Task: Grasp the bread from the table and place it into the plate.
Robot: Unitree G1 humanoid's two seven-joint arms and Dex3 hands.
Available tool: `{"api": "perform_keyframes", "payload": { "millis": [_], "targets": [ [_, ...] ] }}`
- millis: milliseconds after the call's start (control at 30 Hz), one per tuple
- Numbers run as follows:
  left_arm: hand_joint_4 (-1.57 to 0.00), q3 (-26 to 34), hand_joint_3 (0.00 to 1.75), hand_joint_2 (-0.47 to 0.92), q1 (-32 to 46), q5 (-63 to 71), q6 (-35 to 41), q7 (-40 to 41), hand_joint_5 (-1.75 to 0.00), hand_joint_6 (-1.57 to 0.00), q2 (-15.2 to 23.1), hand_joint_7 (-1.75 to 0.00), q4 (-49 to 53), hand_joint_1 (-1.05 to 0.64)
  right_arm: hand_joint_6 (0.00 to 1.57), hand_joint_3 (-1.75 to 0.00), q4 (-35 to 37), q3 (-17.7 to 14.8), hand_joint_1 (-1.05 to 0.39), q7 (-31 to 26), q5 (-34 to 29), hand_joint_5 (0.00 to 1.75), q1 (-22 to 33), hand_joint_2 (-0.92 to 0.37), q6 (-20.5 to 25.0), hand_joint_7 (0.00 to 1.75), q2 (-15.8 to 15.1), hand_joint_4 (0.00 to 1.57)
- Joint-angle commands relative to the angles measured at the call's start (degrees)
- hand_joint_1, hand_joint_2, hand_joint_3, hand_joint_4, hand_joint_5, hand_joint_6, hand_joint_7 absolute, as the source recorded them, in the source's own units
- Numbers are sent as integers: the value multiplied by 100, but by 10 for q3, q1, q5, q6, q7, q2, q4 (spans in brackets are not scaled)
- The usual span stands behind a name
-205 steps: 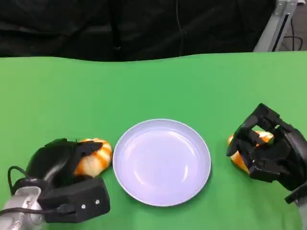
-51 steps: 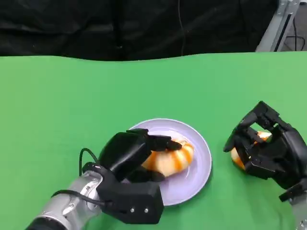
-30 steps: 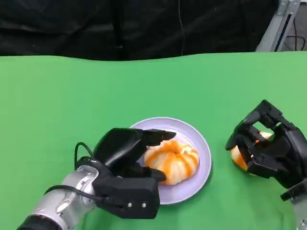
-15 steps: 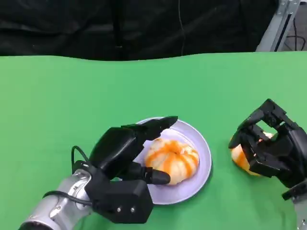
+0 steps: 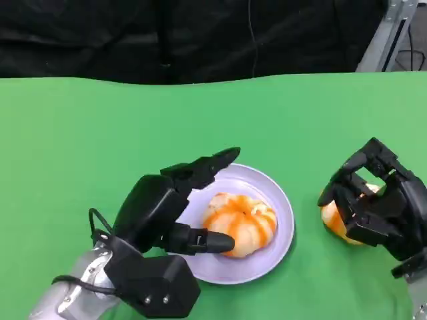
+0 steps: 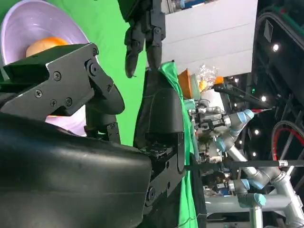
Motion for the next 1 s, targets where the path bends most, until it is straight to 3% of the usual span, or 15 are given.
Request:
{"api": "perform_keyframes", "payload": {
  "millis": [33, 433, 600, 1000],
  "targets": [
    [-45, 12, 20, 92, 13, -9, -4, -1, 0, -29, 10, -1, -19, -103, 34, -124, -9, -1, 13, -3, 1, 175, -1, -61, 4, 166, -7, 45],
    [-50, 45, 19, 92, 38, -50, -32, -3, -3, -36, 10, -3, -42, -100, 34, -124, -8, 1, 14, 2, -1, 175, -1, -63, 1, 167, -9, 48],
    [-54, 73, 18, 92, 49, -84, -62, -6, -3, -40, 9, -3, -43, -92, 33, -118, -12, 0, 17, 7, 6, 175, 1, -70, 10, 168, -10, 49],
    [-56, 110, 14, 92, 82, -128, -68, -37, -2, -45, 10, -2, -69, -77, 33, -116, -12, -1, 17, 12, 3, 175, 1, -69, 11, 168, -12, 49]
  ]
}}
